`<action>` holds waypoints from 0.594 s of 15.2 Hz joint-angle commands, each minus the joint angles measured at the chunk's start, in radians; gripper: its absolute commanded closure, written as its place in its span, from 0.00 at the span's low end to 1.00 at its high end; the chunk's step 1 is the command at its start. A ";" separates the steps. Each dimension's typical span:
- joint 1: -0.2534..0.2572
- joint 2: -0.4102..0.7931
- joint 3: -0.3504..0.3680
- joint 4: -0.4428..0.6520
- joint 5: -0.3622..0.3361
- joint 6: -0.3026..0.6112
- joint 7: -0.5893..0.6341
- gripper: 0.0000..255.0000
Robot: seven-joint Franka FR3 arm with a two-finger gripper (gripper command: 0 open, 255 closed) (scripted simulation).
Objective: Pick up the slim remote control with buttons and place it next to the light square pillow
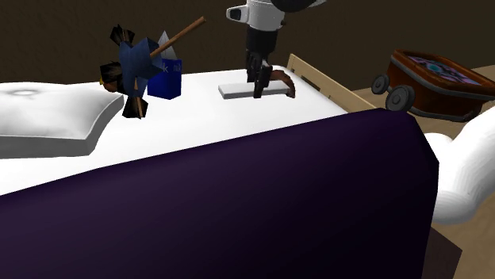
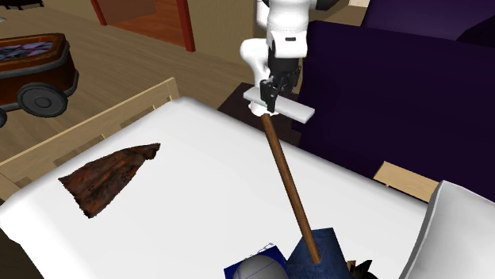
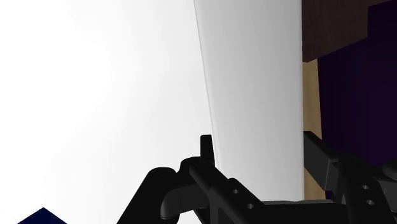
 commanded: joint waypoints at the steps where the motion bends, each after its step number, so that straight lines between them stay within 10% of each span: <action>1: 0.014 0.026 0.022 0.032 0.004 -0.006 0.035 1.00; 9: 0.089 0.193 0.123 0.219 -0.004 -0.023 0.216 1.00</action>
